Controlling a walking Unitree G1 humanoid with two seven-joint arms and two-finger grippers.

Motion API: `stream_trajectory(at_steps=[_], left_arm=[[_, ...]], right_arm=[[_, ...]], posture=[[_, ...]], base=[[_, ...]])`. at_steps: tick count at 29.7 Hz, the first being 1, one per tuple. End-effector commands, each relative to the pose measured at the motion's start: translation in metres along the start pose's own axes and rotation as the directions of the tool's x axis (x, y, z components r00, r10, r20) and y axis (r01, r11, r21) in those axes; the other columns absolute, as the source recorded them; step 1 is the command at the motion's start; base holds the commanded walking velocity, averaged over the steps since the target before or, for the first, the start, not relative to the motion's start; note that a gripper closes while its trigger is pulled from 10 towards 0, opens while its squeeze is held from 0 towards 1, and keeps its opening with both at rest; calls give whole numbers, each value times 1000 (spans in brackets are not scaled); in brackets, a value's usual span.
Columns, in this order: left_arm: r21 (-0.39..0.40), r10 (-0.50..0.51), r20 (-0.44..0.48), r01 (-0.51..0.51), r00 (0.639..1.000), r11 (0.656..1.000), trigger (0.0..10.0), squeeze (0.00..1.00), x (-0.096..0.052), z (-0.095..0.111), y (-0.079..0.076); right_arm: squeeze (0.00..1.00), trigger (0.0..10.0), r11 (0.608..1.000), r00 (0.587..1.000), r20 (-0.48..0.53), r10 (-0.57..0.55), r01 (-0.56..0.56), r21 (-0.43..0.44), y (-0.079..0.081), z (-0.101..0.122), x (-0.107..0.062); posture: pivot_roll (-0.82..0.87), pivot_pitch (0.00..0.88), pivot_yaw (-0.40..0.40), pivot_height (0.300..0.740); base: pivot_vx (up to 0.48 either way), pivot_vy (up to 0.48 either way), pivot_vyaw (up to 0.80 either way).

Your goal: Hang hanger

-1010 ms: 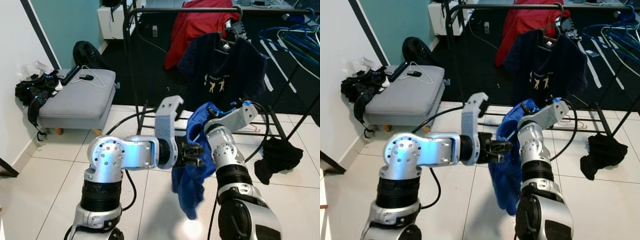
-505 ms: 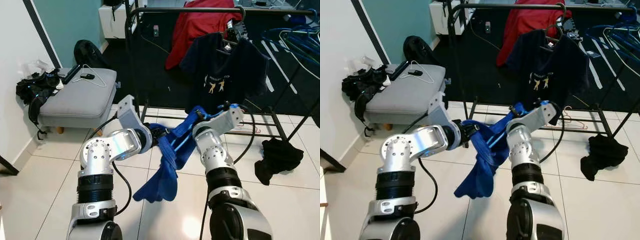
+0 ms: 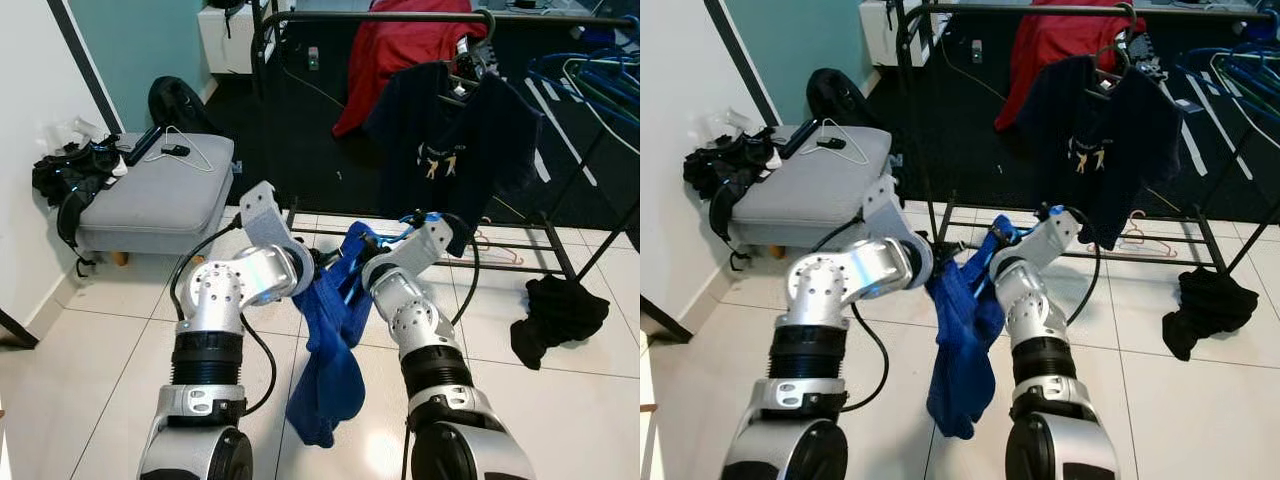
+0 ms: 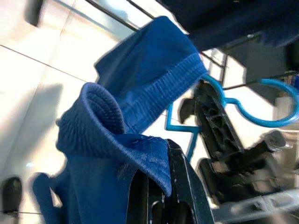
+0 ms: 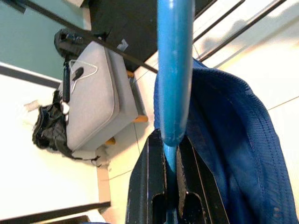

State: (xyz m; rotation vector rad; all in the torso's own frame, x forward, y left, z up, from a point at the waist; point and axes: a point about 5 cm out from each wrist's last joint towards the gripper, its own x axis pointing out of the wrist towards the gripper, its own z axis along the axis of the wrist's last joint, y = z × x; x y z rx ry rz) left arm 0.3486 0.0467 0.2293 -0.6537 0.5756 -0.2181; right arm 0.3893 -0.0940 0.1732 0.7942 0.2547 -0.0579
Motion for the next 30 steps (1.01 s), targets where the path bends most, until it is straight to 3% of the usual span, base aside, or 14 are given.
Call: stream_trajectory(at_steps=[1,3,9,10,16,17,18,19,20,21,23,26,29,30], left_arm=[[27,-130,-115,134,985,991,10000,0,4,-42,-55],[162,-98,-92,112,991,980,10000,0,4,-42,-49],[236,-102,-88,120,991,964,10000,0,4,-43,-45],[233,-108,-92,127,990,964,10000,1000,4,-43,-45],[213,-100,-76,114,992,970,10000,1000,6,-38,-40],[244,-80,-54,91,995,965,10000,196,7,-34,-36],[280,-66,-32,73,997,957,10000,0,8,-31,-32],[280,-66,-32,73,997,957,10000,0,8,-31,-32],[358,-58,7,52,998,932,10000,0,7,-24,-27],[358,-58,7,52,998,932,10000,0,7,-24,-27],[472,-59,81,14,995,881,10000,0,3,-8,-13],[495,-57,112,-6,992,869,10000,0,0,4,-2],[520,-30,156,-56,987,853,10000,0,-4,24,22],[520,-30,156,-56,987,853,10000,0,-4,24,22]], right_arm=[[0,10000,1000,999,-26,27,-27,-12,4,-7,-2],[0,10000,999,999,-29,29,-30,-14,4,-7,-3],[0,10000,999,999,-31,35,-35,-19,4,-6,-3],[0,10000,999,999,-32,36,-37,-20,5,-5,-3],[0,10000,999,998,-36,44,-45,-23,5,-5,-4],[0,10000,998,998,-37,46,-47,-29,5,-4,-4],[0,10000,998,998,-37,46,-48,-36,5,-4,-4],[0,10000,998,998,-37,46,-48,-36,5,-4,-4],[0,10000,997,998,-37,46,-48,-59,4,-3,-5],[0,10000,997,998,-37,46,-48,-59,4,-3,-5],[0,10000,986,999,-25,35,-38,-163,-2,0,-5],[0,10000,976,1000,-12,18,-21,-215,-9,3,-4],[0,10000,955,1000,23,-5,11,-297,-21,11,-5],[0,10000,955,1000,23,-5,11,-297,-21,11,-5]], posture=[[-19,201,50,740],[-18,202,50,740],[-17,202,48,740],[-17,202,48,740],[-20,202,48,740],[-21,202,47,740],[-21,201,47,740],[-21,201,47,740],[-21,201,45,740],[-21,201,45,740],[-22,201,41,740],[-22,200,39,740],[-24,198,35,740],[-24,198,35,740]], base=[[0,0,0],[0,0,0],[0,0,0],[0,0,0],[0,0,0],[0,0,0],[0,0,0],[0,0,0],[0,0,0],[0,0,0],[0,0,0],[0,0,0],[0,0,0],[0,0,0]])
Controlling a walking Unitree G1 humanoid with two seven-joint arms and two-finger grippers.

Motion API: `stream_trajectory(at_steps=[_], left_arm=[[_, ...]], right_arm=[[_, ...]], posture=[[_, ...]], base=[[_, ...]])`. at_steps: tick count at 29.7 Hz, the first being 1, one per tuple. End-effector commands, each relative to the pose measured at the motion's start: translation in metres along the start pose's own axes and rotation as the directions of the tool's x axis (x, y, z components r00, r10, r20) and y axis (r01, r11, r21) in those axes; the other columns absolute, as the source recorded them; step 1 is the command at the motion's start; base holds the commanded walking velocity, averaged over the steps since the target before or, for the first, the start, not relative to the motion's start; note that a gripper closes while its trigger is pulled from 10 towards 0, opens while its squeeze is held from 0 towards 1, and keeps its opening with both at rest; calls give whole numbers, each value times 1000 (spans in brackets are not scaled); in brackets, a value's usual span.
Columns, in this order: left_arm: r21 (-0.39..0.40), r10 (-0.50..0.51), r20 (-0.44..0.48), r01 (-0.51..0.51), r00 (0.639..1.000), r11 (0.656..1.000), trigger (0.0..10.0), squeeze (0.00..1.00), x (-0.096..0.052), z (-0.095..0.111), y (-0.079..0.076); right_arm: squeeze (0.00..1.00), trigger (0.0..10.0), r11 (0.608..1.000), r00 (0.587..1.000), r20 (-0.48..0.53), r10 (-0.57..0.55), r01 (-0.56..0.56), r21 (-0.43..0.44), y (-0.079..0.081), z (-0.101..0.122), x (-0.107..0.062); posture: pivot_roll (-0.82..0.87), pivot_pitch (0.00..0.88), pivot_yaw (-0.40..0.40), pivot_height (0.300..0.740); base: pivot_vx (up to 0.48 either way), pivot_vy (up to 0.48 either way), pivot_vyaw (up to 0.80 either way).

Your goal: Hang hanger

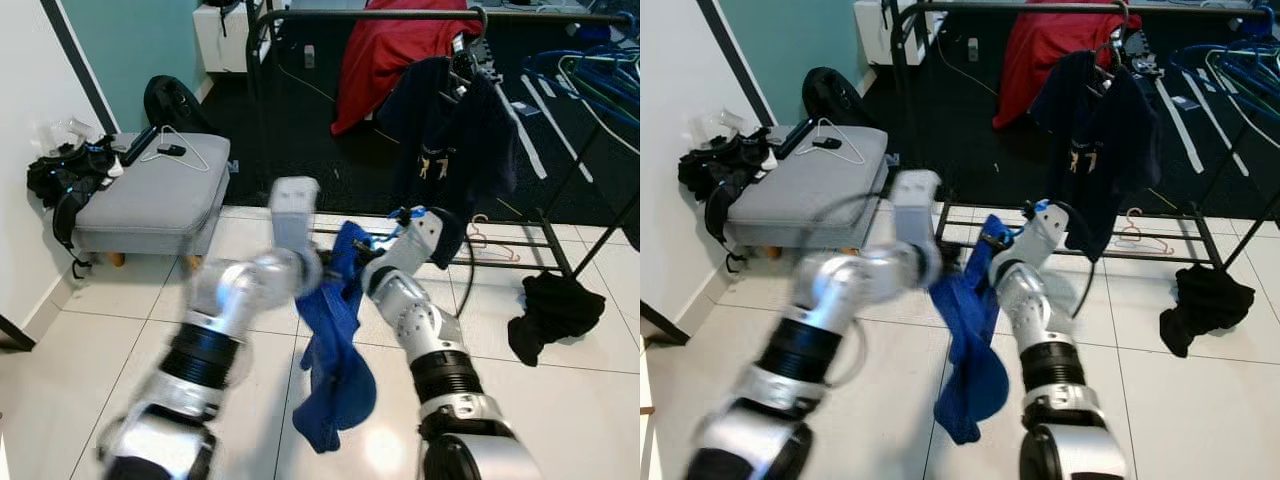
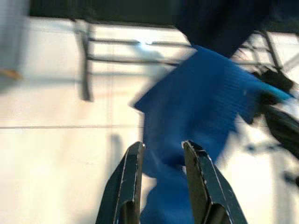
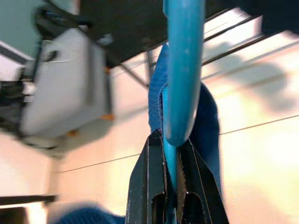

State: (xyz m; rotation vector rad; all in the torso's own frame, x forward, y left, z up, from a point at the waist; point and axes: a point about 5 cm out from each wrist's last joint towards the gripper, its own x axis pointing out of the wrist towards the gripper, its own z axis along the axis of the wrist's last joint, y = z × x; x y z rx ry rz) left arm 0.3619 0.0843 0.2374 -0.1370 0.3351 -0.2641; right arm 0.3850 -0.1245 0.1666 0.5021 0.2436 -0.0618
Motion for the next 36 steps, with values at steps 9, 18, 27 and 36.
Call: stream_trajectory(at_steps=[9,18,27,36], left_arm=[[-24,-27,86,30,996,999,10000,0,-10,2,44],[157,136,141,-157,981,975,10000,0,-19,-33,65],[52,334,190,-350,923,935,10000,0,-27,-57,85],[85,297,270,-330,916,940,10000,0,-34,-54,81]], right_arm=[[0,10000,981,998,64,-26,38,-189,-23,11,-2],[0,10000,884,979,72,188,-137,-447,-19,15,-13],[0,10000,837,904,184,385,-258,-483,-2,29,-33],[0,10000,832,890,214,402,-258,-491,0,34,-38]], posture=[[-33,196,19,740],[-45,193,1,740],[-50,200,-9,740],[-44,204,-2,740]], base=[[0,0,0],[0,0,0],[0,0,0],[29,0,0]])
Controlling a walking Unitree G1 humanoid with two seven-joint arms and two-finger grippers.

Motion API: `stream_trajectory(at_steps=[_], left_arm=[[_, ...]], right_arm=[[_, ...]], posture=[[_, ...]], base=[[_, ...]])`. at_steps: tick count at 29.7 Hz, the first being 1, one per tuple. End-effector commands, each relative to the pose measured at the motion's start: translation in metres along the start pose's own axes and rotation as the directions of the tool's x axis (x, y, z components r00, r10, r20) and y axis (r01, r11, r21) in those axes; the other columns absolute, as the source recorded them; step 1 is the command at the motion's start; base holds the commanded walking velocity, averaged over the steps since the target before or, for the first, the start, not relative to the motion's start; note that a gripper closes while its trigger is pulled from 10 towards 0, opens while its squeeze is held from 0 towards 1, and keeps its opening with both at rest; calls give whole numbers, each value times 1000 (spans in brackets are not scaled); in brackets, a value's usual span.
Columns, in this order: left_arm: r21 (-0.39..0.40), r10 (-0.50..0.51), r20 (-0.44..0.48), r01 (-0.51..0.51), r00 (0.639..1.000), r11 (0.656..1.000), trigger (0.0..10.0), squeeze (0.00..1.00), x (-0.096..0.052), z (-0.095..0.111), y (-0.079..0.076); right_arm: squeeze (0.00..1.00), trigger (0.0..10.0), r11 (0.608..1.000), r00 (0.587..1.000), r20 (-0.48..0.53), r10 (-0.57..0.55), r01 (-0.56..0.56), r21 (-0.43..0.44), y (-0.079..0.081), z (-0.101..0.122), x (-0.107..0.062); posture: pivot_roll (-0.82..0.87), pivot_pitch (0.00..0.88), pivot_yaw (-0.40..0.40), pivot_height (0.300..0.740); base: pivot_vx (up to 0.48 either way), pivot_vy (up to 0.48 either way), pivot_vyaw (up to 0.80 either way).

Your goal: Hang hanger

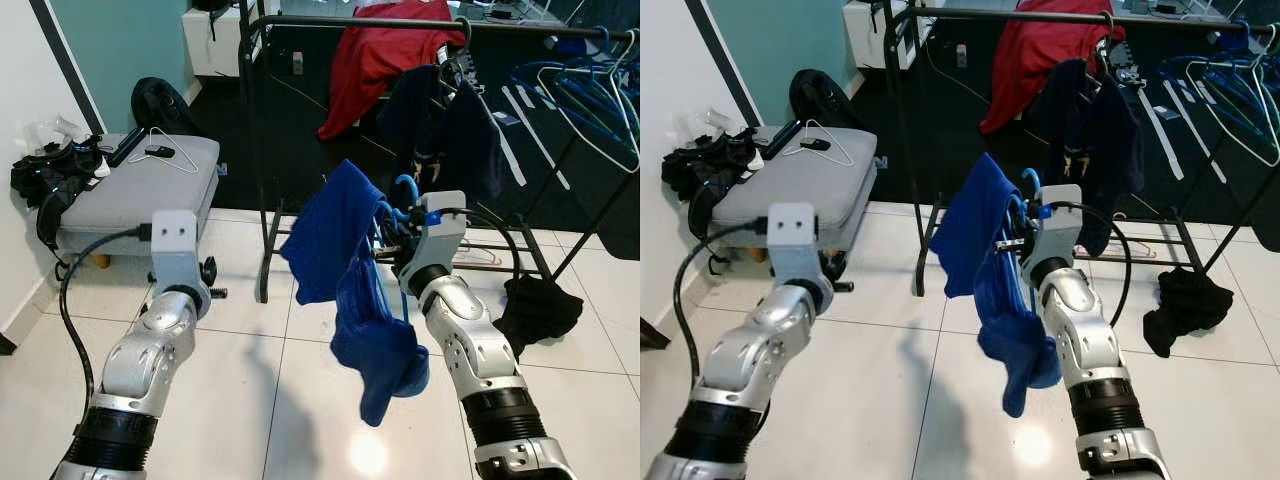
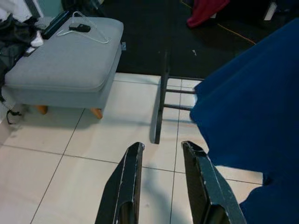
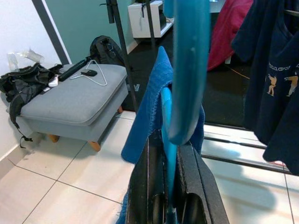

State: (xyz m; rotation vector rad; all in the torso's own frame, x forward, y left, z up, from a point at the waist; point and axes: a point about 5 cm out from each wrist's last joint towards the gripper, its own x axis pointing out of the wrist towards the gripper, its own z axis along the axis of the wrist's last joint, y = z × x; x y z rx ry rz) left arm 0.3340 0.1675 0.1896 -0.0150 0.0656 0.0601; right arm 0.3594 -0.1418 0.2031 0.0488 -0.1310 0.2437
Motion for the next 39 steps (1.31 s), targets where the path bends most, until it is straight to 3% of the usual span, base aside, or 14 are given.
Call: stream_trajectory(at_steps=[1,8,13,19,39], left_arm=[[29,-6,-14,6,1000,1000,10000,0,-3,-7,0],[31,-18,-5,18,1000,999,10000,0,-3,-6,-9],[32,-17,0,17,1000,999,10000,0,-2,-4,-11],[25,-14,10,14,1000,1000,10000,0,1,0,-10],[-9,10,39,-10,999,1000,10000,0,6,5,-4]], right_arm=[[0,10000,1000,1000,16,14,-14,6,2,2,-3],[0,10000,1000,1000,-6,7,-7,17,1,-1,-5],[0,10000,997,995,-97,-38,45,67,-4,-17,-8],[0,10000,993,988,-155,-1,19,120,0,-24,-9],[0,10000,995,988,-145,55,-42,91,9,-16,-3]], posture=[[-44,204,-2,740],[-44,204,-1,740],[-39,202,1,740],[-39,201,4,740],[-36,195,-3,740]], base=[[262,0,0],[347,0,0],[386,0,0],[470,0,0],[422,0,0]])
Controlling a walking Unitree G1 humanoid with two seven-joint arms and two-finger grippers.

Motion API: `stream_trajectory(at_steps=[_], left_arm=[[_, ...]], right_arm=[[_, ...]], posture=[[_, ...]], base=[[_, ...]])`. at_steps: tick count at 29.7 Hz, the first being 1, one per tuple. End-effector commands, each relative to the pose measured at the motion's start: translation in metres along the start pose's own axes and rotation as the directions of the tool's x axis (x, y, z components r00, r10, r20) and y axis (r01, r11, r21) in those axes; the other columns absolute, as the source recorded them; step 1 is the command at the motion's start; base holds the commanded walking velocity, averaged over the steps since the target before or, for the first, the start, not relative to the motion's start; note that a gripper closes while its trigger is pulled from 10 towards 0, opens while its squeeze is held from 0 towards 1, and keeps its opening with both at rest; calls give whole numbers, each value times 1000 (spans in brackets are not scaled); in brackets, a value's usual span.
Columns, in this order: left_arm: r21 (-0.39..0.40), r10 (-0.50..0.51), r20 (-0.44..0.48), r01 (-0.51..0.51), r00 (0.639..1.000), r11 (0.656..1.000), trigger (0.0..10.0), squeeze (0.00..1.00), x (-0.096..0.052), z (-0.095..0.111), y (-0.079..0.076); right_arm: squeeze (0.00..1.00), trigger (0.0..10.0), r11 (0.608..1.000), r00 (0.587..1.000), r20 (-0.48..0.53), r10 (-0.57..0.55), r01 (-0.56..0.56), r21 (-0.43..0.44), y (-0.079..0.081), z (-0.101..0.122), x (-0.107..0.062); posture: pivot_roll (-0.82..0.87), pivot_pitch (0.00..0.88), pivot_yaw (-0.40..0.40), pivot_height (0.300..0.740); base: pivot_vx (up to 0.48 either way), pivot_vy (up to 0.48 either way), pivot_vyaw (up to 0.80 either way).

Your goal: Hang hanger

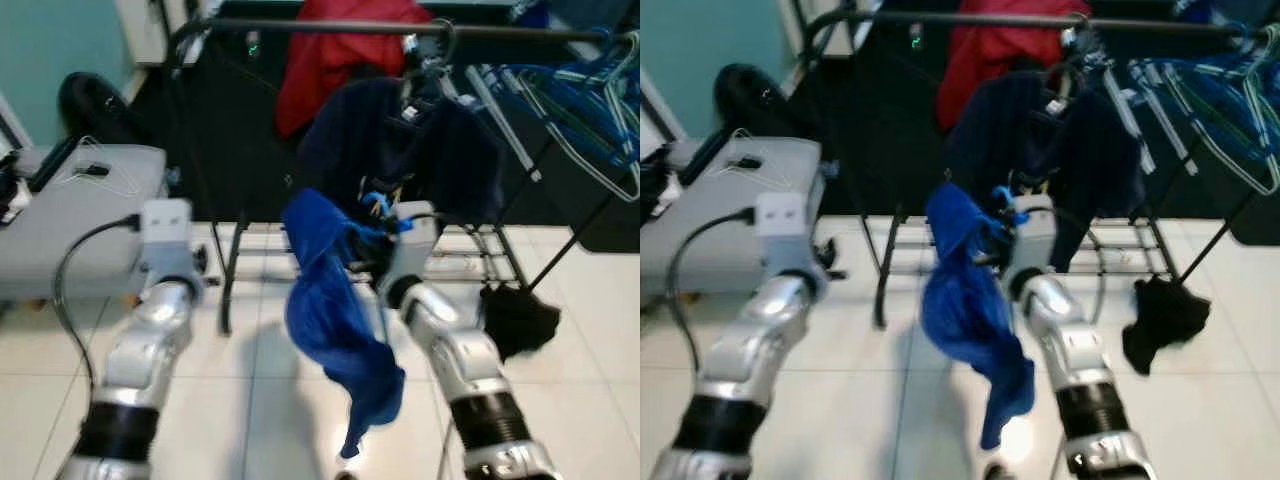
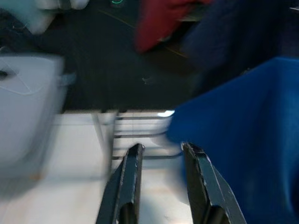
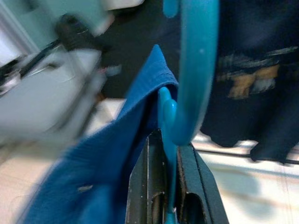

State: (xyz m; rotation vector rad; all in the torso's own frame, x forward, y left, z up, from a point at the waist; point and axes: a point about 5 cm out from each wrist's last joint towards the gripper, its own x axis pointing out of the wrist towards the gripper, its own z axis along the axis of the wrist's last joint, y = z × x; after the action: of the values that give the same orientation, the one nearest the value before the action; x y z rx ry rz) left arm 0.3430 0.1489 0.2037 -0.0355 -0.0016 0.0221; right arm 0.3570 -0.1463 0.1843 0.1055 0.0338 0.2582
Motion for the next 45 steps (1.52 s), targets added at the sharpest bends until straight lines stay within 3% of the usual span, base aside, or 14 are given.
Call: stream_trajectory(at_steps=[1,30,45], left_arm=[[15,49,-27,-49,998,999,10000,0,-2,-9,15],[-6,32,11,-32,999,999,10000,0,-1,0,13],[-7,17,7,-17,1000,1000,10000,0,-1,-1,12]], right_arm=[[0,10000,999,999,6,44,-44,6,13,1,3],[0,10000,1000,998,54,23,-23,2,8,16,4],[0,10000,1000,996,88,-3,5,-19,2,36,11]], posture=[[-36,195,-3,740],[-37,183,6,740],[-37,195,6,740]], base=[[405,0,0],[423,0,0],[435,0,0]])
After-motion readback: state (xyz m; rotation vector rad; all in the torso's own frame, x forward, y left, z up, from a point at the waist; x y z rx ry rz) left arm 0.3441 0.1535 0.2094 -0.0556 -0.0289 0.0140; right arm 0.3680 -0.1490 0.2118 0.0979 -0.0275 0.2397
